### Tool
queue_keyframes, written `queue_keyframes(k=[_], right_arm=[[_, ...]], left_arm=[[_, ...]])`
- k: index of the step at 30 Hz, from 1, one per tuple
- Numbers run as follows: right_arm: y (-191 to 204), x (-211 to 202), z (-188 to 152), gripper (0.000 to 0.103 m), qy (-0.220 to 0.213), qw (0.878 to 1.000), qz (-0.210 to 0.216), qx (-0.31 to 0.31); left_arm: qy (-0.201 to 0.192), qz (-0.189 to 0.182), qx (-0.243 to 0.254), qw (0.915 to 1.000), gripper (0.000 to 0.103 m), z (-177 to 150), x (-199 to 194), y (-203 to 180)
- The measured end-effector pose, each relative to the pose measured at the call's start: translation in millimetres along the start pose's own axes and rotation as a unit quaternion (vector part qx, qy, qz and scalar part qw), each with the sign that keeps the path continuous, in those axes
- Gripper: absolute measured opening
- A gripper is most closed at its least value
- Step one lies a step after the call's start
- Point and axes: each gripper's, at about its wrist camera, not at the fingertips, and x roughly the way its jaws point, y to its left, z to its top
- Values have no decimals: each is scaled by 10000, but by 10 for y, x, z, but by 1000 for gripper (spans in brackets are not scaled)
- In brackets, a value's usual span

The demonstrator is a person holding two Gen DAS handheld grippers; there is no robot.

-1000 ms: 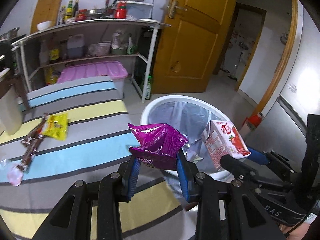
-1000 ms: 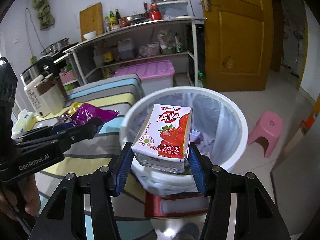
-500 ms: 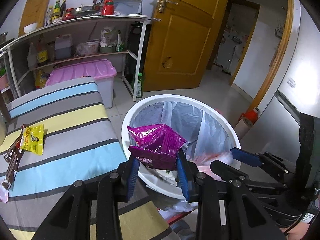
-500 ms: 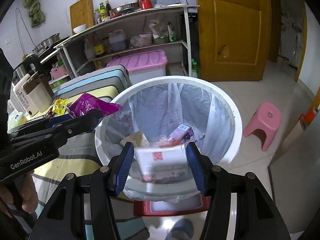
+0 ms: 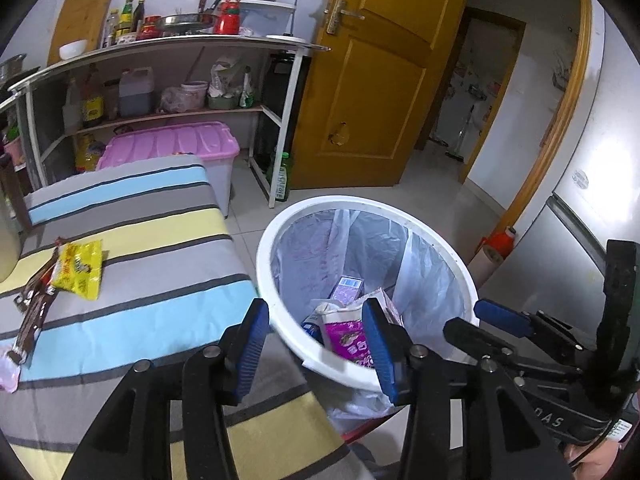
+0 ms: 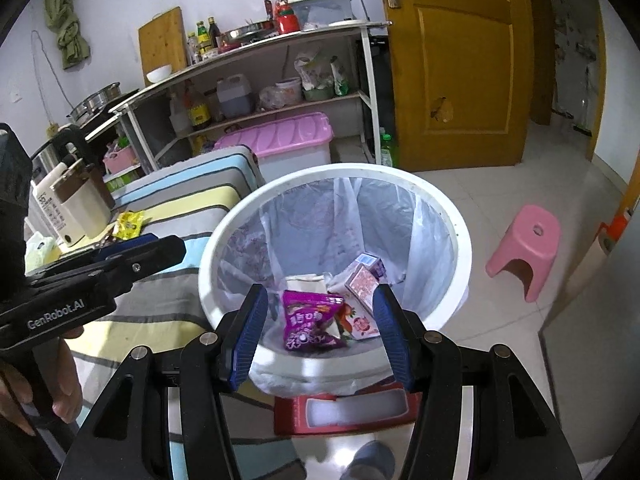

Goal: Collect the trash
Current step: 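Move both tools back over the table toward the remaining trash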

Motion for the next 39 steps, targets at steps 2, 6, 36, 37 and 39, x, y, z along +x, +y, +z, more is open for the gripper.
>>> queue_keyframes(k=[2,6,36,37,39], right_arm=[[48,-36,-10,56,-35,10000,33,-22],[145,-131,-58,56,-92,9998,149,-38],[1197,-151,-283,56,124,9916,1016,-790],[1217,-136,-265,56,140,9915,1017,-799],[1277,-95,-228,56,184,9913,996,-842]], left_arm=[[-49,72,2,10000,48,-31,-82,21],[-174,190,-33,9997,48,-125,-291,95],[-277,1209,-824,9888,48,-868,-1169,1020],[-286,1237,-845,9883,48,-861,-1183,1049],[-326,1328,-922,9863,48,-844,-1234,1144]])
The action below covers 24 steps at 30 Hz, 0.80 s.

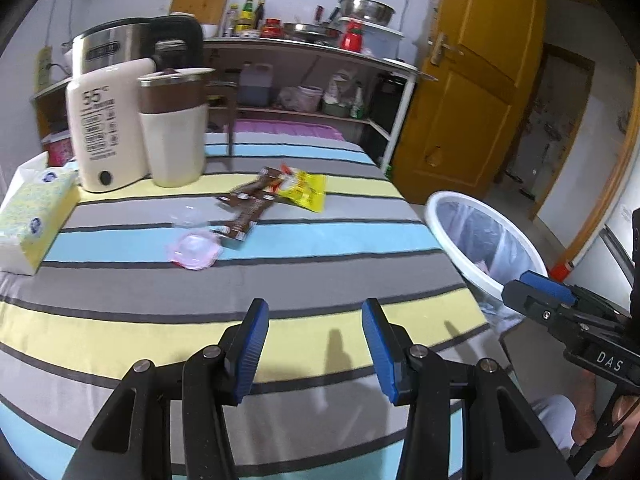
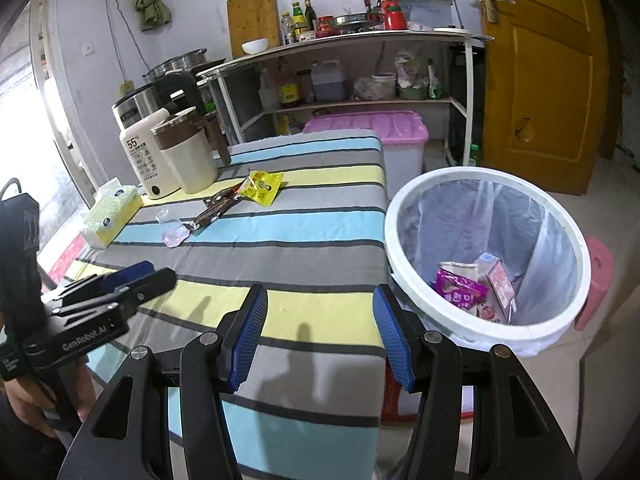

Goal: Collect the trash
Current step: 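Move both tools back over the table toward the remaining trash, then grasp the clear plastic cup with the left tool while the right tool grasps the yellow snack packet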

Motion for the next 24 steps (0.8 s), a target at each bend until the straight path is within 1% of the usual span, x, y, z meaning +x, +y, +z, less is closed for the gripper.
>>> queue_keyframes(k=[8,15,24], right_arm=[[162,156,195,56,71,9998,150,-122],[267,328,340,56,136,9995,268,-136],[356,591,480,56,260,9990,333,-151]], left_arm=[[-56,349,-133,9993,48,175,-22,367],[49,512,-280,9983,48,358,184,653],[71,624,-336,9975,48,476,508,770]])
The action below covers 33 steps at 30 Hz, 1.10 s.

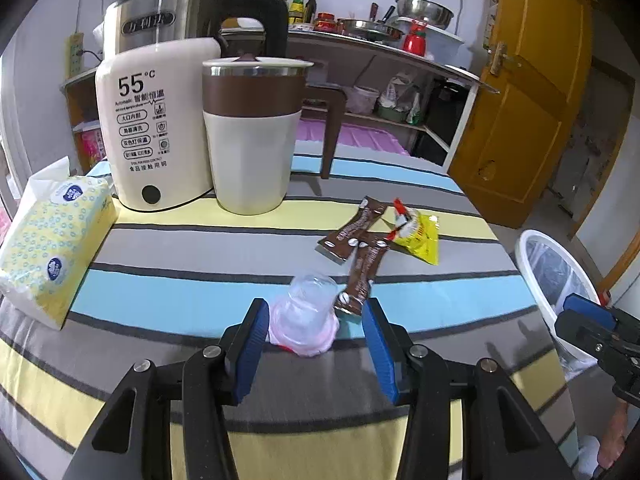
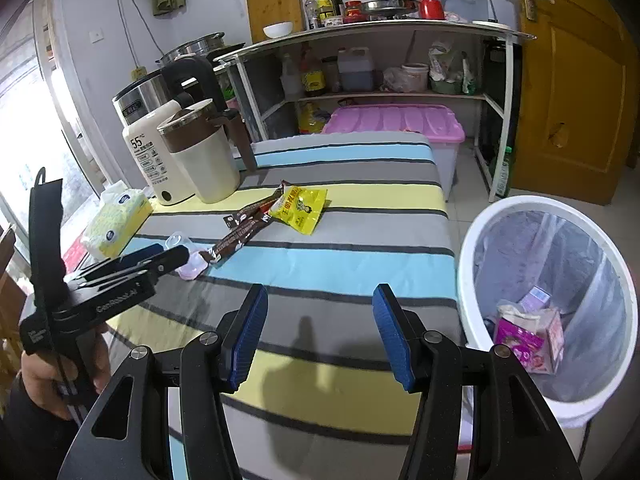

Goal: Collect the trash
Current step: 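Grasp the clear plastic cup with the left tool while the right tool grasps the yellow snack packet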

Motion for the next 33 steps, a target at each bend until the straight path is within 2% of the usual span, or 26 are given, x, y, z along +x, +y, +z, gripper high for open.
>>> queue_keyframes(k=[5,16,33], right_arm=[[27,149,88,56,53,10000,47,30],[144,520,375,56,96,9994,278,176],[141,1289,727,56,279,9979,122,567]], left_arm=[[103,19,-42,9999,31,-3,134,52],[-86,-79,-292,9995,30,-6,5,193],[-176,-272,-391,9987,30,-33,-75,336]])
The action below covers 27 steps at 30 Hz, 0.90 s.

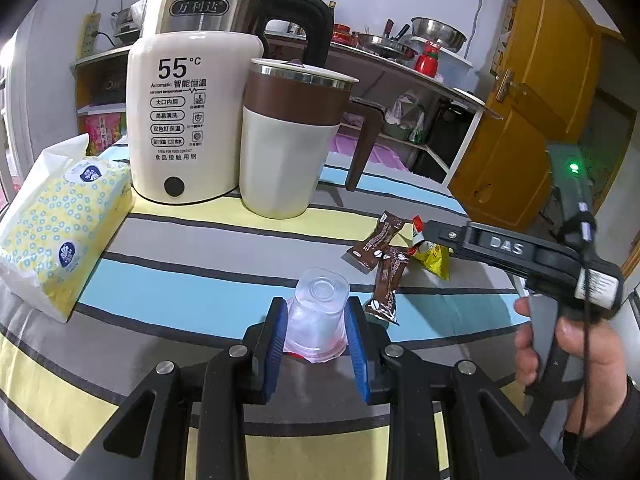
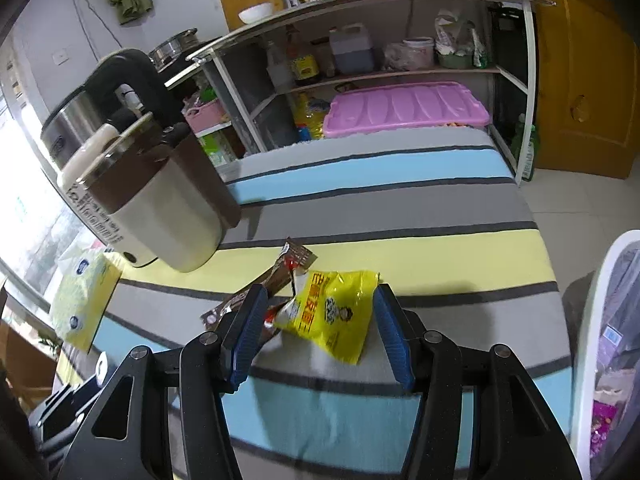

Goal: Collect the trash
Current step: 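Grasp the clear plastic cup with the left tool while the right tool grasps the yellow snack packet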

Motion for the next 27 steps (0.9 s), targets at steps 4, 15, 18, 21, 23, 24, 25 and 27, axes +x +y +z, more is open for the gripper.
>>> queue_keyframes(k=[4,15,18,21,23,24,25,27], right_arm=[[0,99,29,56,97,9999,-38,-48],[-33,-66,-32,3,85,9998,42,-192],[-73,-128,-71,2,84,9998,36,-202],[-86,-229,-88,2,-50,9997,87,-210],[-60,-325,-59,2,-274,9991,57,-317],[-58,-342,-38,12,-320,9989,75,-339],[-50,-341,-18,35,-338,9986,101,-385],[23,-284,32,61,-285,9967,170,-737]], left_arm=[[43,-10,22,10000,30,-15,33,-12],[59,45,112,9999,30,-23,-2,-91],[44,73,135,9999,30,-27,-37,-119],[30,89,138,9999,30,-43,-81,-130],[27,108,138,9998,30,-52,-94,-129],[38,110,128,9998,30,-56,-93,-122],[45,108,119,9999,30,-55,-82,-108],[53,108,96,9999,30,-57,-70,-85]])
